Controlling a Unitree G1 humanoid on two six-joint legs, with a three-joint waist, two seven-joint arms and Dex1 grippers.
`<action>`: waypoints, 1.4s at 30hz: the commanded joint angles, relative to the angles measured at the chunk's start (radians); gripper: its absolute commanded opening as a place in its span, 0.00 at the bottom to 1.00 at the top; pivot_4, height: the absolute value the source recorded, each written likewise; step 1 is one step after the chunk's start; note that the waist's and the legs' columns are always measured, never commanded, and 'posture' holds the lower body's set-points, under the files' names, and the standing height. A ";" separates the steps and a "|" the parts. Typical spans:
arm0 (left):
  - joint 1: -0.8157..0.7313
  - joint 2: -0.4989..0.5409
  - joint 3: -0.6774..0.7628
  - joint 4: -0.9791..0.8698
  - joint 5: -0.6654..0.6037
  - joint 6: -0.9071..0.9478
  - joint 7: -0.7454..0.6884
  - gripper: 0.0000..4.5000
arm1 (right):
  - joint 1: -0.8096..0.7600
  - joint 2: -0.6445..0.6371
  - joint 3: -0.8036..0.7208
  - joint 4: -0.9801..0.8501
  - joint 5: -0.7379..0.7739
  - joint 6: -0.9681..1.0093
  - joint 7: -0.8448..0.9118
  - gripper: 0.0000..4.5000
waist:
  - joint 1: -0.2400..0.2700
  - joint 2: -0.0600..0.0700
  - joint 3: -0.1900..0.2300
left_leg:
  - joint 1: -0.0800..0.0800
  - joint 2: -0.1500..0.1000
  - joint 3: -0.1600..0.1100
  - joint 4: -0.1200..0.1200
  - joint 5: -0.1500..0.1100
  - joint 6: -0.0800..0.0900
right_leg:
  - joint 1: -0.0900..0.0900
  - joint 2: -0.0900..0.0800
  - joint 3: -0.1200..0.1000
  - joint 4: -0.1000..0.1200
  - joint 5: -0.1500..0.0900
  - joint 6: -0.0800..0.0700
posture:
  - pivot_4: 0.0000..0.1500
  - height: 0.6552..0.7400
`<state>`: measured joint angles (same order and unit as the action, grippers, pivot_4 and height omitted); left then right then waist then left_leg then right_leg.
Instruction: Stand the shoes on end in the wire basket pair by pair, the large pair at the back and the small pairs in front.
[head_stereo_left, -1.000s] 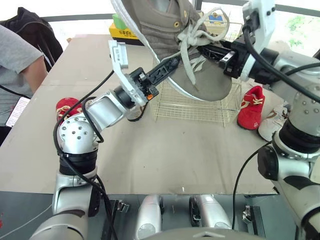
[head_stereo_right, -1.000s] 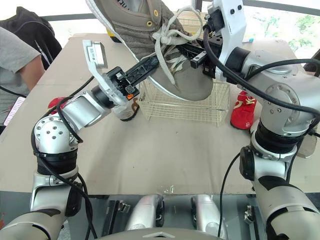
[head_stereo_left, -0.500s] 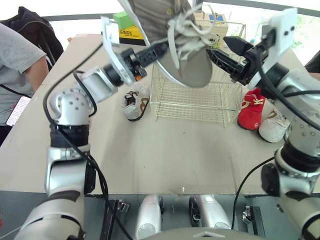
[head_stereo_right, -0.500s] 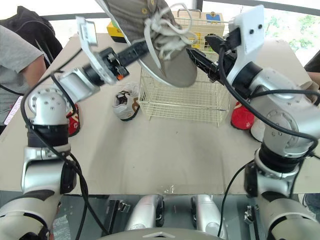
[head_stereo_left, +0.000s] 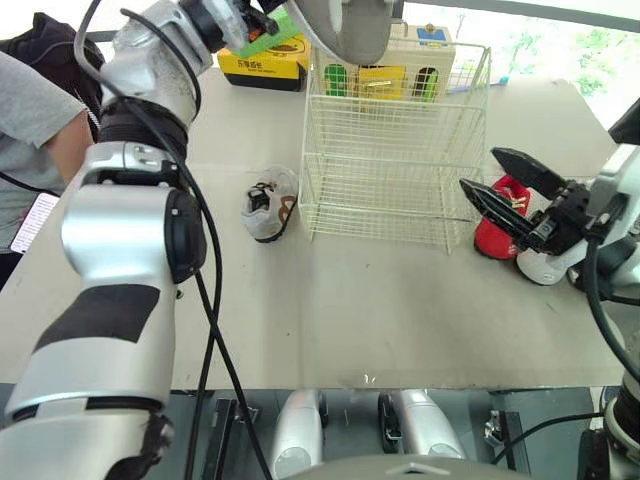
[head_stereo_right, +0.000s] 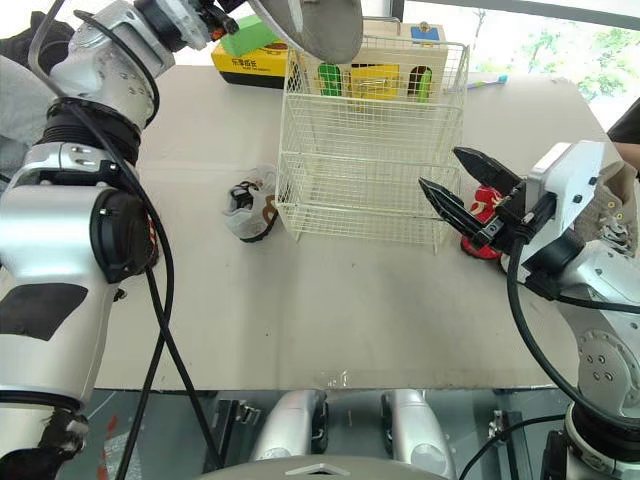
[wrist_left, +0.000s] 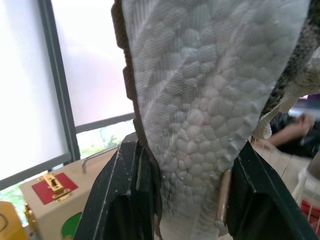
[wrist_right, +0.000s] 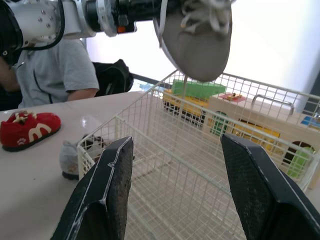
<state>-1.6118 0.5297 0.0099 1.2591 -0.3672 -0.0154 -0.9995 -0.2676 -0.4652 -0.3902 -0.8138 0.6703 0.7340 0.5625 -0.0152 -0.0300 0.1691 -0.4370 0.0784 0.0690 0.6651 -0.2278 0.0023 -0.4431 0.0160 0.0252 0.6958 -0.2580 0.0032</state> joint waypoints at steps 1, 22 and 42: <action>-0.039 0.001 -0.040 0.026 0.134 -0.117 -0.076 0.30 | 0.025 -0.004 0.000 -0.060 0.027 -0.037 -0.051 0.57 | 0.000 0.000 0.000 | 0.000 0.000 0.000 0.000 0.000 0.000 | 0.000 0.000 0.000 0.000 0.000 0.000 | 1.00 1.00; 0.002 0.034 -0.053 0.099 0.456 -0.108 -0.149 0.85 | 0.184 -0.083 0.023 -0.122 0.100 -0.090 -0.165 0.58 | -0.027 0.000 0.000 | 0.004 -0.001 -0.002 -0.002 0.000 0.000 | -0.001 0.003 0.008 0.001 0.000 0.000 | 1.00 1.00; 0.462 0.076 0.118 -0.737 -0.055 0.546 -0.583 1.00 | 0.273 -0.306 -0.112 -0.004 0.079 0.047 -0.241 0.58 | -0.015 0.007 -0.004 | 0.005 -0.002 -0.005 0.003 0.000 0.000 | 0.004 0.000 0.005 0.003 0.000 0.000 | 1.00 1.00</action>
<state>-1.2029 0.6179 0.1188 0.7262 -0.3271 0.3845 -1.5931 0.0026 -0.7504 -0.4485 -0.8090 0.7769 0.7565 0.3391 -0.0300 -0.0228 0.1650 -0.4298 0.0768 0.0628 0.6677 -0.2275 0.0016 -0.4384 0.0143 0.0334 0.7002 -0.2590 0.0049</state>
